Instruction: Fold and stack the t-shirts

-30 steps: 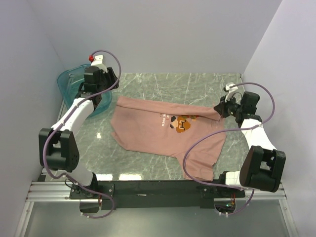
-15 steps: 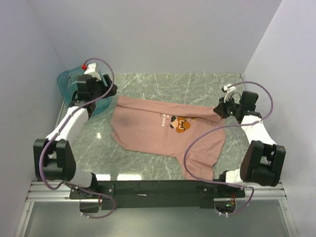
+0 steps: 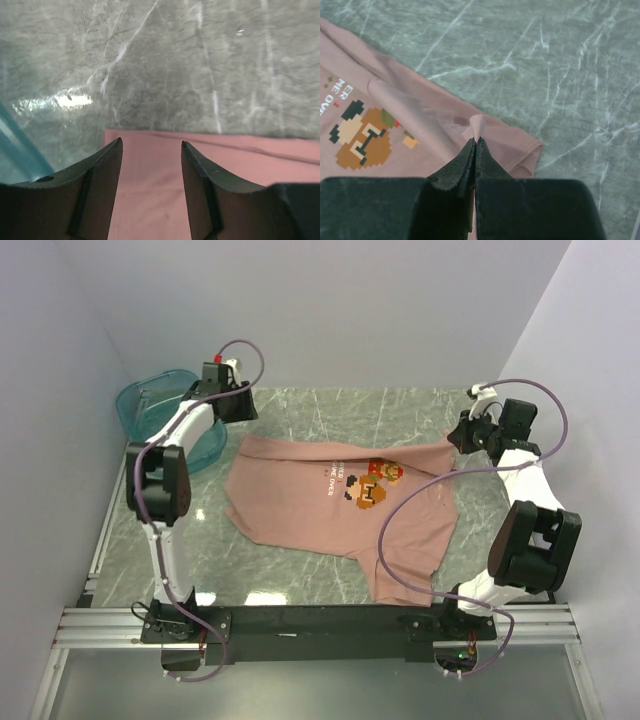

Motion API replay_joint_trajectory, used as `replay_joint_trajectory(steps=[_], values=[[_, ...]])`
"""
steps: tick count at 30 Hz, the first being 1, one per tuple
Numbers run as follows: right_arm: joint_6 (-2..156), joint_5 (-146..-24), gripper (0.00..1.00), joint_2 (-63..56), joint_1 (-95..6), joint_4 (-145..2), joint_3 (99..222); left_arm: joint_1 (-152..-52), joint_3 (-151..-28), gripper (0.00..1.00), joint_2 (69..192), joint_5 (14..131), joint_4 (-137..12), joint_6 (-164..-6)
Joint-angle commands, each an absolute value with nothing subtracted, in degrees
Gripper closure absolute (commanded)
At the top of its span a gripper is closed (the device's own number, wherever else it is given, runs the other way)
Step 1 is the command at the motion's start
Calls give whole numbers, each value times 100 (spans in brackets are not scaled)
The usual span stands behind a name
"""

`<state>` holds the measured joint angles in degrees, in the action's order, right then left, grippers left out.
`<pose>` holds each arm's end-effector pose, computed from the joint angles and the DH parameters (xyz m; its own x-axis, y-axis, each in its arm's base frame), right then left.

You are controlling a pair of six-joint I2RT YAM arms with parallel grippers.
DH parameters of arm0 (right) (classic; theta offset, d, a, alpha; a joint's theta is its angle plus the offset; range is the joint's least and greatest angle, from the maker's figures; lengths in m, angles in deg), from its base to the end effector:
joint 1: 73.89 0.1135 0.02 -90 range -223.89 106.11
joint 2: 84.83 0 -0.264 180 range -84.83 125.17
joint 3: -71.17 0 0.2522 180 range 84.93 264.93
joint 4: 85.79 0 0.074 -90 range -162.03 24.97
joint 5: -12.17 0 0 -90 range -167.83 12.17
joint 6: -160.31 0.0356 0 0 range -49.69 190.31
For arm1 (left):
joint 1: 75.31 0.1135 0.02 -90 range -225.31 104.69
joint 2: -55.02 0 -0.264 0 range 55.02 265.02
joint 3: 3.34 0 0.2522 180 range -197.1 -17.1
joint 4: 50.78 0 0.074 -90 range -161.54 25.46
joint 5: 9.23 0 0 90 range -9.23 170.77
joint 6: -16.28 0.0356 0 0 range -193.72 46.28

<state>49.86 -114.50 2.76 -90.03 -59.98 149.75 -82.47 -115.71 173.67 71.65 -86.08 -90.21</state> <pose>0.3346 -0.0747 0.2792 -0.4273 -0.1681 -0.8884 -0.4240 0.9051 0.0327 0.4745 -0.0653 0.2452 -0.6997 -0.1946 -0.6874 0.0439 0.9487 -0.3132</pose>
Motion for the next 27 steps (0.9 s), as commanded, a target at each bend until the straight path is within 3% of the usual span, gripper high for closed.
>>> replay_joint_trajectory(steps=[1, 6, 19, 27], values=[[5027, -11352, 100, 447, -9085, -5903, 15304, -8340, -12379, 44, 17867, 7601, -9249, -8875], [5071, -11326, 100, 526, -9085, -5981, 15234, -8393, -12995, 48, 18580, 7848, -9486, -8919], [5097, -11325, 100, 737, -9120, -5894, 15366, -8402, -12820, 55, 18782, 7928, -9487, -8787], [5106, -11334, 100, 675, -9138, -5867, 15340, -8402, -12750, 79, 18756, 7577, -9416, -8770]])
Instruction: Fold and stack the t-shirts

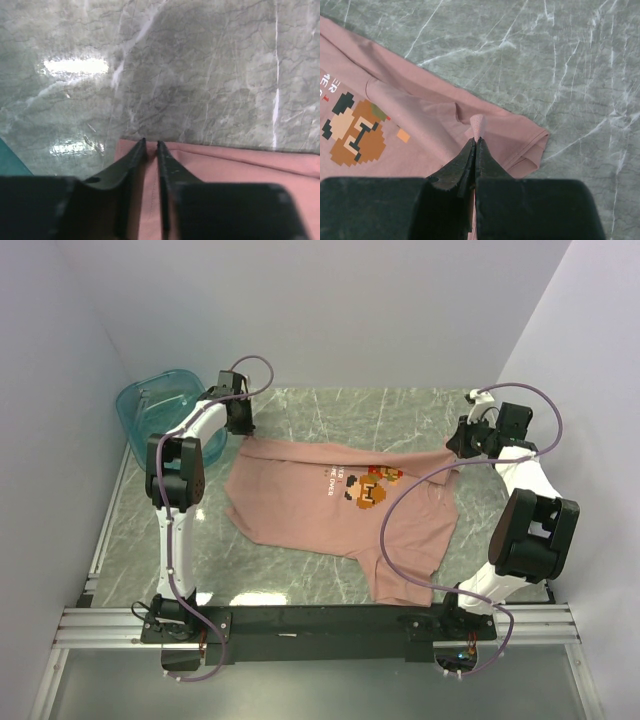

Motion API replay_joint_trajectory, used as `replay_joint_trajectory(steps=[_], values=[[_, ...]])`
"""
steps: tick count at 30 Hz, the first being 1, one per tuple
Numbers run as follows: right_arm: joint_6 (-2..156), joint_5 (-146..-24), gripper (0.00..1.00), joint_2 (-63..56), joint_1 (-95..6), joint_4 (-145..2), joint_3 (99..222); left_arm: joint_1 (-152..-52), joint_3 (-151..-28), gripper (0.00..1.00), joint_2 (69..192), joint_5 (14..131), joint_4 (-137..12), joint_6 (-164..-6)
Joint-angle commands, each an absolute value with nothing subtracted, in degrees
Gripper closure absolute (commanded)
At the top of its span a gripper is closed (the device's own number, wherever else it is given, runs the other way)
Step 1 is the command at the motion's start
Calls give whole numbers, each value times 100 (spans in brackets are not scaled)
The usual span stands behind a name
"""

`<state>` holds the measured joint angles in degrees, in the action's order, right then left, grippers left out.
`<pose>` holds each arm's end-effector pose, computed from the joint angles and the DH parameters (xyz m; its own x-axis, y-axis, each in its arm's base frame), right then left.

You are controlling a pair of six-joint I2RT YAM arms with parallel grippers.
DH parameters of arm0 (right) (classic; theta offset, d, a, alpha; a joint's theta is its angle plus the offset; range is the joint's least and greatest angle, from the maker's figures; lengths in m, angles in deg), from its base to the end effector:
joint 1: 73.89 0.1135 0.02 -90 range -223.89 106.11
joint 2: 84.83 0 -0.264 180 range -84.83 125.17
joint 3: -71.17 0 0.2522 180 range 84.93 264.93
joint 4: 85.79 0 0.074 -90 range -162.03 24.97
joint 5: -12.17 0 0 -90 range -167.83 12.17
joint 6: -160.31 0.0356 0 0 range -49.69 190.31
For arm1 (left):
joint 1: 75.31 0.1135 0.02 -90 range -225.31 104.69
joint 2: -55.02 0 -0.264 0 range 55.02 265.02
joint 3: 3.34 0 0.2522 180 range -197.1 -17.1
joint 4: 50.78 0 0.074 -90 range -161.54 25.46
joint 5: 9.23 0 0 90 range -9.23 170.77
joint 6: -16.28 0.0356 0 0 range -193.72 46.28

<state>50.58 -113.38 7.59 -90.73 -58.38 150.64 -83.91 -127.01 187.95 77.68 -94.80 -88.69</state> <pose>0.3461 -0.0831 0.2541 -0.5199 -0.1296 -0.8444 -0.3865 0.9171 0.0972 0.5082 -0.0788 0.1784 -0.8125 -0.1380 -0.5665 -0.0297 0.9801 -0.1962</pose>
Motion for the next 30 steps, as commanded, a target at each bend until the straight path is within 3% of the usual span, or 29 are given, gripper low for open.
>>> replay_joint_trajectory(steps=[1, 4, 5, 30], values=[[5097, -11334, 100, 675, -9138, -5858, 15340, -8402, -12741, 82, 18739, 7550, -9425, -8770], [5106, -11361, 100, 667, -9146, -5841, 15366, -8402, -12706, 90, 18686, 7524, -9416, -8744], [5106, -11378, 100, 666, -9155, -5832, 15375, -8393, -12697, 100, 18651, 7532, -9408, -8726], [5406, -11572, 100, -589, -9164, -5525, 16586, -8243, -10632, 100, 15075, 7805, -6578, -9332]])
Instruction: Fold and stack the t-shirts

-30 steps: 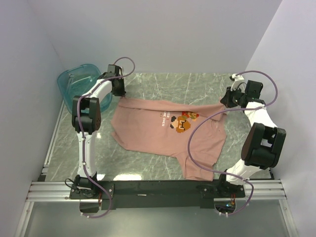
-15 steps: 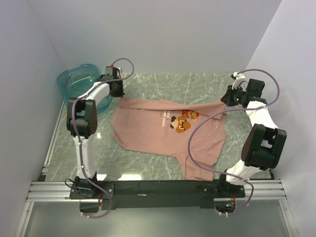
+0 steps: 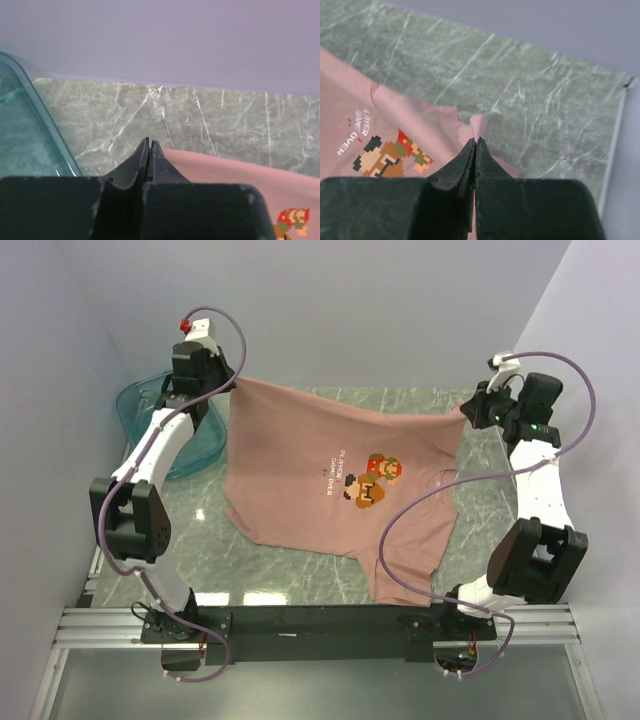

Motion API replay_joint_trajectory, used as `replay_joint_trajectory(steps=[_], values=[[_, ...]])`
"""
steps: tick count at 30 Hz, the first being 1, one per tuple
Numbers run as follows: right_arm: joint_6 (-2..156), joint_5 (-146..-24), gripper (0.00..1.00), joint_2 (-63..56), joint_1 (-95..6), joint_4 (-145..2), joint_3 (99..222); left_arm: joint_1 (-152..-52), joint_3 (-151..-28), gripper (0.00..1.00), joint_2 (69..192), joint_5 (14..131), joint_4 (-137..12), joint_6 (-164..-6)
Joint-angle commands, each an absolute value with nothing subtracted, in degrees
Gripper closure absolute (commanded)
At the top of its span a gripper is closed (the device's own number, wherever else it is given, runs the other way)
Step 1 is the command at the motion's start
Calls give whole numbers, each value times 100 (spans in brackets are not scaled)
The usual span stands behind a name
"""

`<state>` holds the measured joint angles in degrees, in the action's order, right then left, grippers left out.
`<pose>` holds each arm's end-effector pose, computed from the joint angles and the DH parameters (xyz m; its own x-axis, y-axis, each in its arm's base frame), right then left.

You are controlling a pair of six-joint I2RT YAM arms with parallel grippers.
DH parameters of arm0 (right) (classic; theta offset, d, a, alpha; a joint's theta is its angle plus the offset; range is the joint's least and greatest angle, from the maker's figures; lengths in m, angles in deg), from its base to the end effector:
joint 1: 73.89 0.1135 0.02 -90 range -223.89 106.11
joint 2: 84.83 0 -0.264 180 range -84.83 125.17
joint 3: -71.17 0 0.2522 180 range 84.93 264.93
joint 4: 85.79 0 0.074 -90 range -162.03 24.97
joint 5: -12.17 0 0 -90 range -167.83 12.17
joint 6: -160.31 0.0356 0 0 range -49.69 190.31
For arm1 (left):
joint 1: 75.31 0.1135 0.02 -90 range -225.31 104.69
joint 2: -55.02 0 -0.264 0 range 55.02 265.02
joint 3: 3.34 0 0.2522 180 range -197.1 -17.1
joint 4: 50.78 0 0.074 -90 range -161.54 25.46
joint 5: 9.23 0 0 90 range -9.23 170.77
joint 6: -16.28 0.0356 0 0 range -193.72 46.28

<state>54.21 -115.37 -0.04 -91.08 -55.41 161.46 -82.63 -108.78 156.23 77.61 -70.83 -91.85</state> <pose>0.3310 -0.0797 0.3576 -0.3047 -0.1359 -0.9427 -0.3937 0.9192 -0.0053 0.4245 -0.0565 0.3612 -0.3129 -0.2731 -0.9097 0.0868 0.9456 -0.3137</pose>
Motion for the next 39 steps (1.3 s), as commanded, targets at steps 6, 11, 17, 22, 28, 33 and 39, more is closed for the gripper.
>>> replay_joint_trajectory(steps=[6, 11, 17, 22, 28, 33, 39], values=[[5824, -11658, 100, -1021, -9620, -5252, 18199, -8243, -10096, 100, 13362, 8015, -6086, -9420], [6467, -11809, 100, -819, -10218, -4979, 20239, -8270, -10253, 100, 12130, 8060, -6023, -9473], [7160, -11414, 100, -828, -10350, -5410, 21901, -8287, -10947, 100, 11435, 8060, -5936, -9508], [7619, -10948, 100, -792, -10456, -5893, 22774, -8287, -11482, 100, 11259, 8060, -5830, -9613], [7787, -10526, 100, -766, -10518, -6227, 22969, -8287, -11633, 99, 11242, 8060, -5848, -9579], [7761, -10840, 100, -687, -10509, -6324, 22504, -8287, -11283, 100, 11355, 8428, -5900, -9464], [6875, -11185, 100, -581, -9983, -6017, 20836, -8287, -10239, 100, 11750, 8579, -5787, -9508]])
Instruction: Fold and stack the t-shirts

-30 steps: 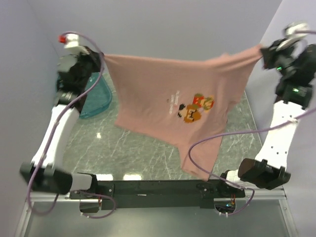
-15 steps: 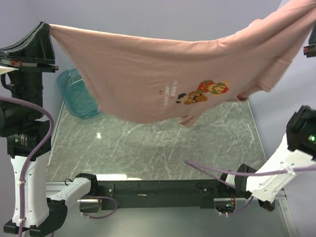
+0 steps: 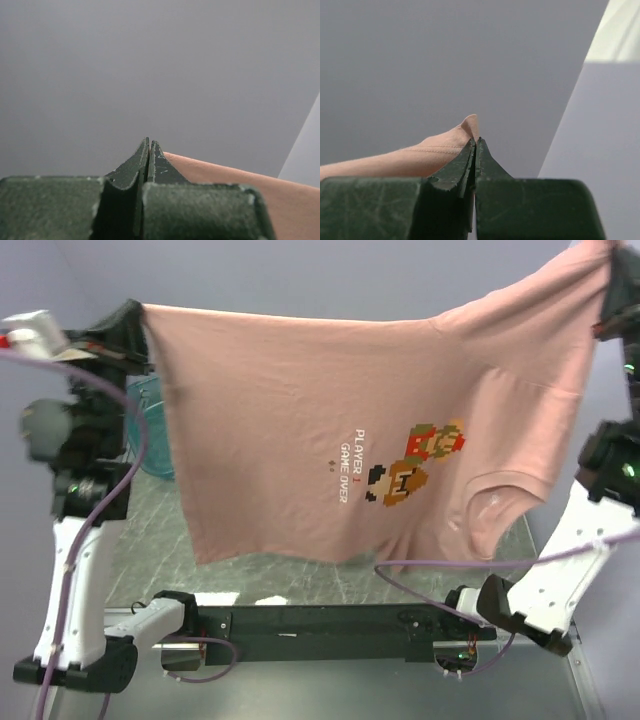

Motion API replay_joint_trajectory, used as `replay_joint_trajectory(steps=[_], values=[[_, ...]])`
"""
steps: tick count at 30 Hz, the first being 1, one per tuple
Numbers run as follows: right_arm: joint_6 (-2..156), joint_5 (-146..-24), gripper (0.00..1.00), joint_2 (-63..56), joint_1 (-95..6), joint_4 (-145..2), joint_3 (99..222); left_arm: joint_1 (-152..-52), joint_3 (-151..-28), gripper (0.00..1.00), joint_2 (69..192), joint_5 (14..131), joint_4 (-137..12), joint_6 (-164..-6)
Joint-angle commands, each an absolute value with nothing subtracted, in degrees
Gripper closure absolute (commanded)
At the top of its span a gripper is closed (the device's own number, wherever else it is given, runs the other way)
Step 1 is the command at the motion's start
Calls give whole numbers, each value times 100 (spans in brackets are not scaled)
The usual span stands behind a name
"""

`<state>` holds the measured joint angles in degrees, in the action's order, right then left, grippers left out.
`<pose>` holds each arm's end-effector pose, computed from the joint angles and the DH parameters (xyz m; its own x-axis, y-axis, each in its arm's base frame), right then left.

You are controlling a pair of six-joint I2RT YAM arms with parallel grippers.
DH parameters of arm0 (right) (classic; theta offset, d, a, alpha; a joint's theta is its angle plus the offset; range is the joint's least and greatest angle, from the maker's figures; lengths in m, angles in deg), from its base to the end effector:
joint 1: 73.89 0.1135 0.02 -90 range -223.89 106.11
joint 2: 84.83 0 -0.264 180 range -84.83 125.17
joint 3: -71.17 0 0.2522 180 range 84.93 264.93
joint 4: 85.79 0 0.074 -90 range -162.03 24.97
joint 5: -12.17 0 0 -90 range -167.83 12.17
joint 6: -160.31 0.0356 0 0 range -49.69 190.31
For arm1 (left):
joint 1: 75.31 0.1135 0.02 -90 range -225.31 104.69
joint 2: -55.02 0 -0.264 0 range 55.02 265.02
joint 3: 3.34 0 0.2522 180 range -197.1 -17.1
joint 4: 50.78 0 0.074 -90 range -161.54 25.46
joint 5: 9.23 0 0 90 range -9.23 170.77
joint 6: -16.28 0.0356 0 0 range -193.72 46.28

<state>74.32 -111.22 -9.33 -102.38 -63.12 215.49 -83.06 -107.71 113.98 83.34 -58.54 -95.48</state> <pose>0.1121 -0.0385 0.6791 0.6367 -0.2791 -0.7188 0.0187 0.9375 -0.3475 0.1465 -0.0183 0.5862 0.5252 -0.4452 -0.7252 0.3168 0.8932 -0.3190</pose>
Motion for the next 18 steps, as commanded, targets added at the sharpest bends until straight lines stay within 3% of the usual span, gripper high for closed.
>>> replay_joint_trajectory(steps=[1, 6, 10, 14, 18], values=[[6594, -11211, 100, -634, -9877, -6051, 20076, -8287, -10044, 100, 11821, 8570, -5760, -9543], [6030, -10975, 100, -1064, -9252, -7165, 17365, -8287, -8307, 100, 12506, 8508, -4946, -9763], [5801, -10745, 100, -837, -9076, -8168, 15556, -8287, -7836, 100, 13612, 8411, -4478, -9807], [5414, -10746, 100, -56, -8971, -8837, 15058, -8296, -8388, 100, 15097, 8402, -4687, -9728], [5185, -10597, 100, 1146, -8857, -8330, 15628, -8331, -9730, 100, 16636, 8552, -5442, -9614]])
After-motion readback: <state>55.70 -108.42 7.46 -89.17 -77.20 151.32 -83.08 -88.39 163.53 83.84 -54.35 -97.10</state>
